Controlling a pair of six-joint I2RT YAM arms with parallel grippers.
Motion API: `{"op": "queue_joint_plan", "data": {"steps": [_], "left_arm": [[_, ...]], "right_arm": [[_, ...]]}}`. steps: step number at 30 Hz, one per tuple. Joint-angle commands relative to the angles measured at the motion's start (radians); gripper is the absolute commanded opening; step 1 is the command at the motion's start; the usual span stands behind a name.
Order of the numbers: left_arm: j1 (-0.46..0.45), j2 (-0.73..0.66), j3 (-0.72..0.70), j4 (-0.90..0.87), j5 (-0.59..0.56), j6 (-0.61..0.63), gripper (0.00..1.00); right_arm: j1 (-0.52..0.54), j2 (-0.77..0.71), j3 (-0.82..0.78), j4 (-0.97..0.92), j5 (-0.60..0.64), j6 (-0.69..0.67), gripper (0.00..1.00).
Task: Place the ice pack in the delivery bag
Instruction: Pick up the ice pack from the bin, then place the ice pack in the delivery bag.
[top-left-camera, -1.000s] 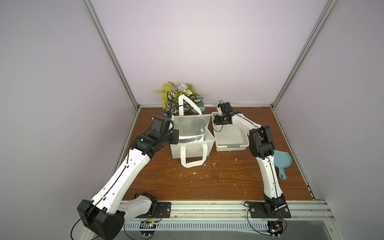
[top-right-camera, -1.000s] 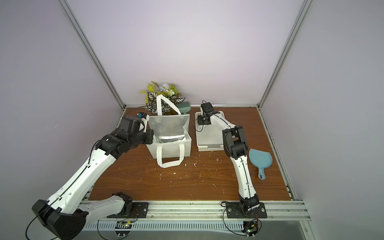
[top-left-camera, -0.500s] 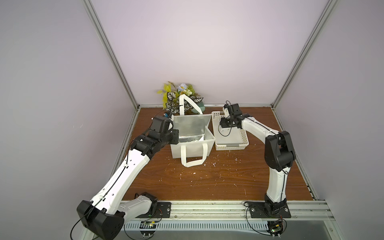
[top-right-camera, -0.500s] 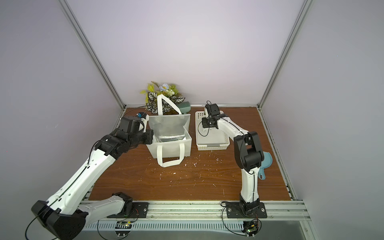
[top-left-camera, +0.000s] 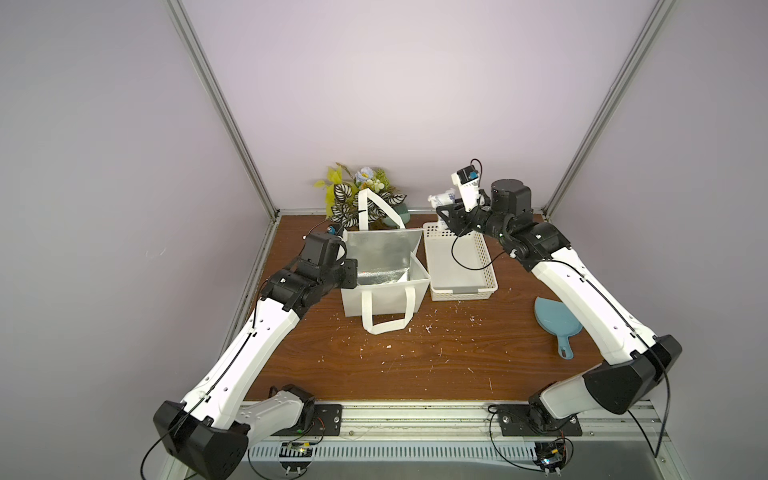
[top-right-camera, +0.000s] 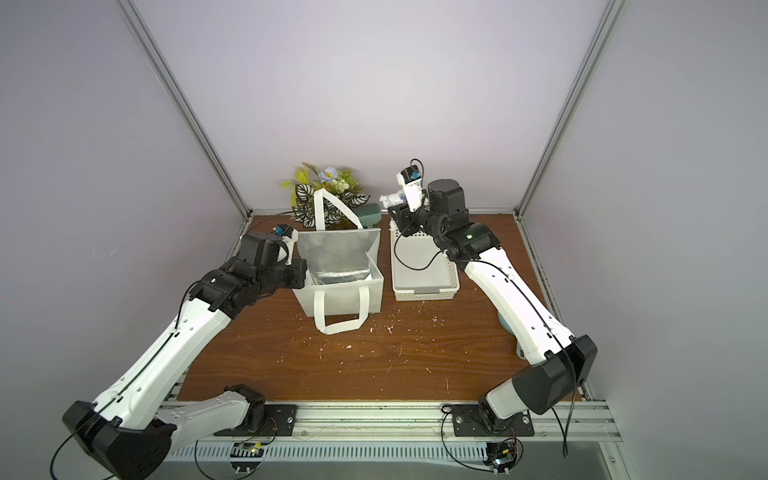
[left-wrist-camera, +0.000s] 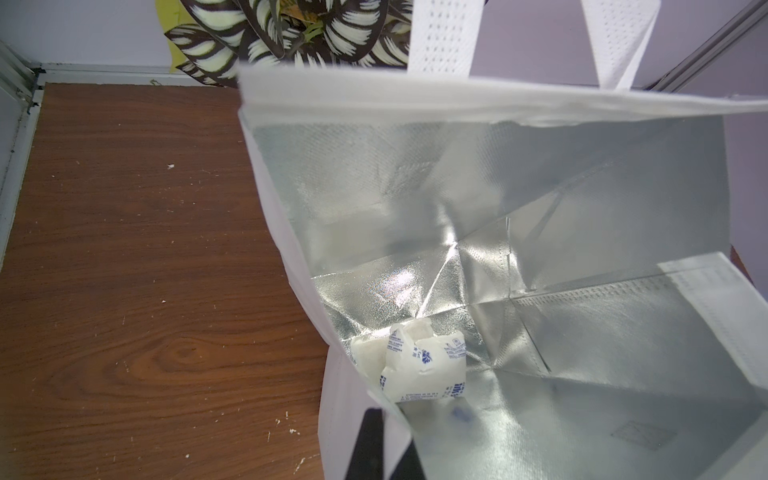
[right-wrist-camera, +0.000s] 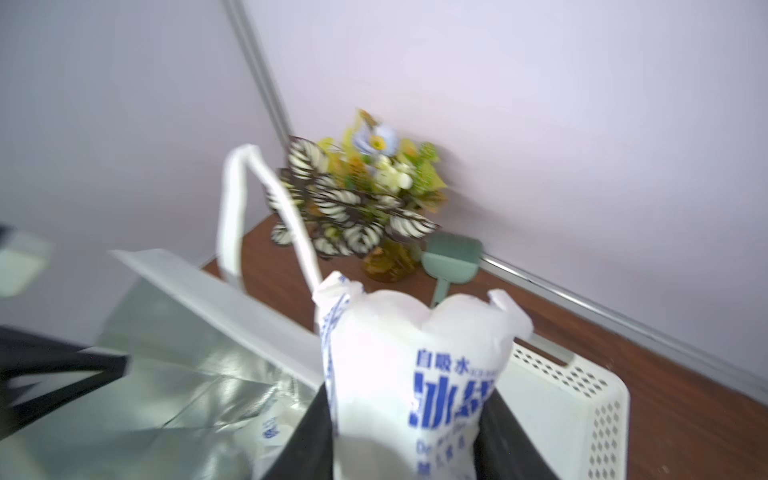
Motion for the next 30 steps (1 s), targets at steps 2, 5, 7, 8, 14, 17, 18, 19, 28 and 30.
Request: {"op": "queue_joint_plan", "data": {"steps": [2, 5, 7, 8, 14, 17, 18, 19, 28, 30], "left_arm": [[0.01, -0.031, 0.012, 0.014, 0.005, -0.003, 0.0], [0.01, -0.042, 0.004, 0.014, 0.005, -0.004, 0.0], [0.009, -0.046, 0.001, 0.013, 0.005, -0.004, 0.01], [0.01, -0.048, 0.001, 0.014, 0.007, -0.004, 0.0], [0.009, -0.054, -0.008, 0.014, 0.011, -0.006, 0.01], [0.01, -0.054, -0.015, 0.014, 0.012, -0.009, 0.0], [0.009, -0.055, -0.015, 0.014, 0.013, -0.01, 0.01], [0.01, -0.058, -0.017, 0.015, 0.011, -0.011, 0.01], [0.01, -0.056, -0.02, 0.016, 0.005, -0.01, 0.01], [0.01, -0.054, -0.022, 0.015, 0.005, -0.01, 0.0]], "right_arm": [[0.118, 0.039, 0.06, -0.065, -0.114, -0.17, 0.2], [0.176, 0.117, 0.124, -0.14, -0.123, -0.214, 0.21], [0.204, 0.169, 0.15, -0.183, -0.132, -0.247, 0.21], [0.219, 0.194, 0.161, -0.202, -0.128, -0.264, 0.22], [0.271, 0.351, 0.214, -0.261, -0.106, -0.284, 0.22], [0.278, 0.421, 0.221, -0.273, -0.125, -0.275, 0.23], [0.278, 0.446, 0.228, -0.275, -0.121, -0.273, 0.23], [0.279, 0.469, 0.233, -0.275, -0.12, -0.268, 0.24], [0.278, 0.555, 0.314, -0.281, -0.133, -0.233, 0.71], [0.276, 0.531, 0.31, -0.275, -0.123, -0.233, 0.73]]}}
